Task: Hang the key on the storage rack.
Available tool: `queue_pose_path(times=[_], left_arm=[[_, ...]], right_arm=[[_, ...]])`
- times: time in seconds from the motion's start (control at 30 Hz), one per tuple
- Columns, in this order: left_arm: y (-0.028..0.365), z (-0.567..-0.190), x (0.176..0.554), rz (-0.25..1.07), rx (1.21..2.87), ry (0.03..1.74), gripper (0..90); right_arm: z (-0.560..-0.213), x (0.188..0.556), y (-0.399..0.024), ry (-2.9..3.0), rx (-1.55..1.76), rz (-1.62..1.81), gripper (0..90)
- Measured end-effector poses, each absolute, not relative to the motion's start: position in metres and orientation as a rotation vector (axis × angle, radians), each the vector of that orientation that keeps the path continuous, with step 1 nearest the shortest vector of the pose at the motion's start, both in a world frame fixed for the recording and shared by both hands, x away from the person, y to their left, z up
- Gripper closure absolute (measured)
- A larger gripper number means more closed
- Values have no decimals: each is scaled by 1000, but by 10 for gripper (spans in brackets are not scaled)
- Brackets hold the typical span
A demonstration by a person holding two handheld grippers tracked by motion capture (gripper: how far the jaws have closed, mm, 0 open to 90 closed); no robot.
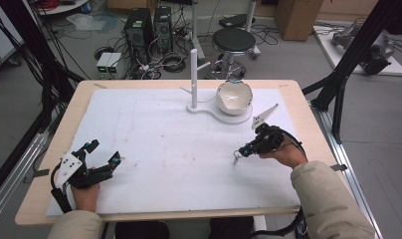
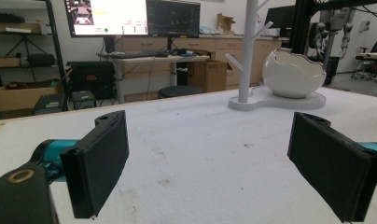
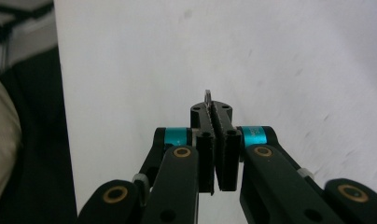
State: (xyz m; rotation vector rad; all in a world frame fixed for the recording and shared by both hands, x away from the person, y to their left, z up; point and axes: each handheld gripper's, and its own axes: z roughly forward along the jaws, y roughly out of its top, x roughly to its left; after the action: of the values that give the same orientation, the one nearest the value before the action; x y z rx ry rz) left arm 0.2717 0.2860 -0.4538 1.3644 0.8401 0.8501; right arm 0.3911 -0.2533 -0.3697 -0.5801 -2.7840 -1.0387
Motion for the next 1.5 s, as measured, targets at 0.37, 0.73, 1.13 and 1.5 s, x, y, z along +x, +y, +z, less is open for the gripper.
queue_pose_path(times=[0.37,0.73,1.13,1.5], left_arm=[[286,-454,272,850,1365,841,129],[286,-454,272,855,1379,842,129],[286,-454,272,854,1379,841,129],[286,-453,272,852,1381,842,129]], right_arm=[[-310,420,-225,-2683,-658,-1470,889],[-277,456,-178,-2608,-670,-1671,889],[-277,489,-145,-2596,-715,-1705,889],[-299,510,-137,-2560,-822,-1695,888]])
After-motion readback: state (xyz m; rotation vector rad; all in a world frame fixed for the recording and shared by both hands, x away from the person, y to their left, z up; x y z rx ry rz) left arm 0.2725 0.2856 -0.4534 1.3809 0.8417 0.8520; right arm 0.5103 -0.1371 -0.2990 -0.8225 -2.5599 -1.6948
